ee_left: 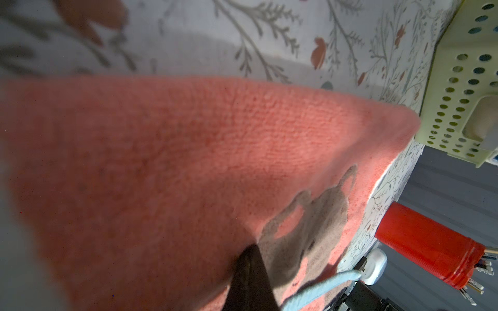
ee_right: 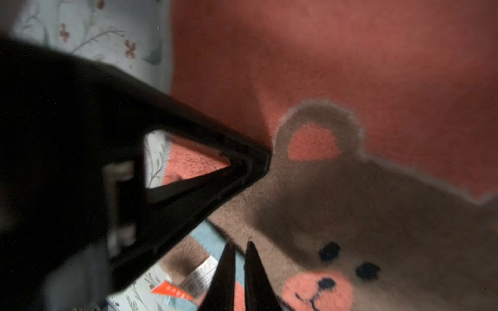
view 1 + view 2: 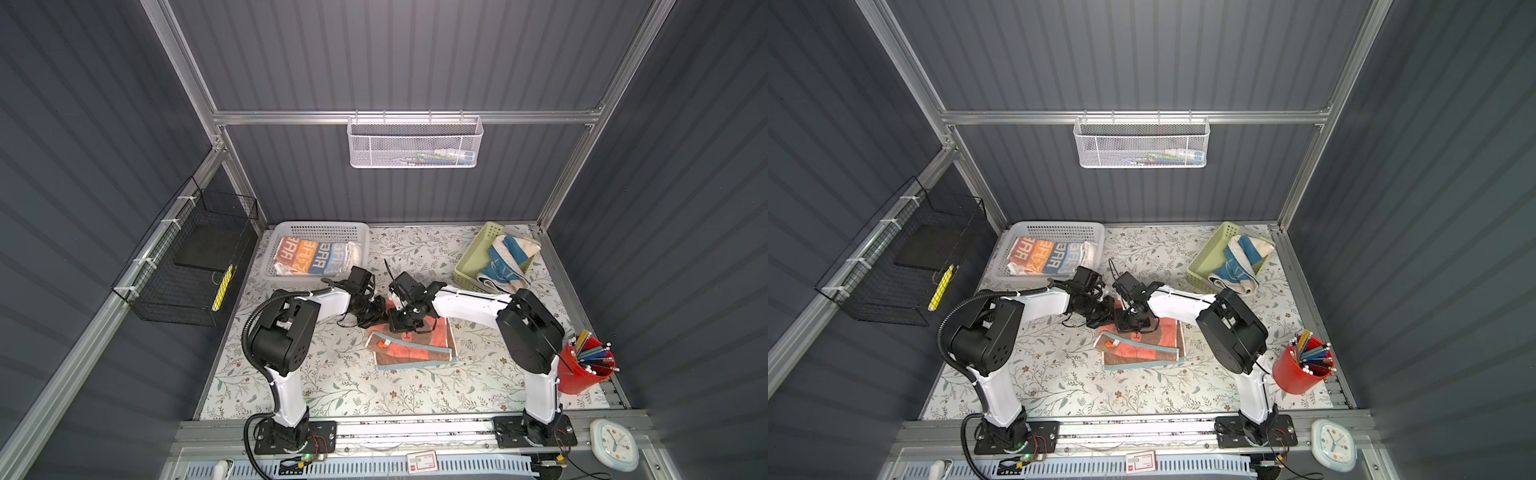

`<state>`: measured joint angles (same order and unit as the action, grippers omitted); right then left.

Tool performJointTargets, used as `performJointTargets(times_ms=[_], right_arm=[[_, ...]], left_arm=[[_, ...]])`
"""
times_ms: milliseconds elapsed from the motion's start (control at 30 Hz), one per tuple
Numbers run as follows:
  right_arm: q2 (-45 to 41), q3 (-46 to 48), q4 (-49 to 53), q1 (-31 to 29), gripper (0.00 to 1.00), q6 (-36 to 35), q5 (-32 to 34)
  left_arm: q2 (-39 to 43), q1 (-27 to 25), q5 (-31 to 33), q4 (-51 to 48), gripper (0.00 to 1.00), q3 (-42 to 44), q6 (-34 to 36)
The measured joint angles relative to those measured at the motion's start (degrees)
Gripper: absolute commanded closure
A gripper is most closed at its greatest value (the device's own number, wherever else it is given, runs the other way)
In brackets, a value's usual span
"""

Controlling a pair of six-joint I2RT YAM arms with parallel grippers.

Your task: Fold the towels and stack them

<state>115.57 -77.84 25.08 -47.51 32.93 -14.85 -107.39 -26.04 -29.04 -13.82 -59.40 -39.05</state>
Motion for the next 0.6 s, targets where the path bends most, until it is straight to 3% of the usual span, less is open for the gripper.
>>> performJointTargets(times_ms=[333,600], right_arm=[[-4.0,10.8,-9.6,-2.2,0.97,2.6,-5.5],[-7.5,15.8,-10.8,-6.4,0.98,4.3,-8.6]], left_arm=[[-0.1,0.0,0.0,0.2,1.0,0.0,-1.1],[-0.2,0.3,-0.4,0.2,1.0,0.1,-1.3]])
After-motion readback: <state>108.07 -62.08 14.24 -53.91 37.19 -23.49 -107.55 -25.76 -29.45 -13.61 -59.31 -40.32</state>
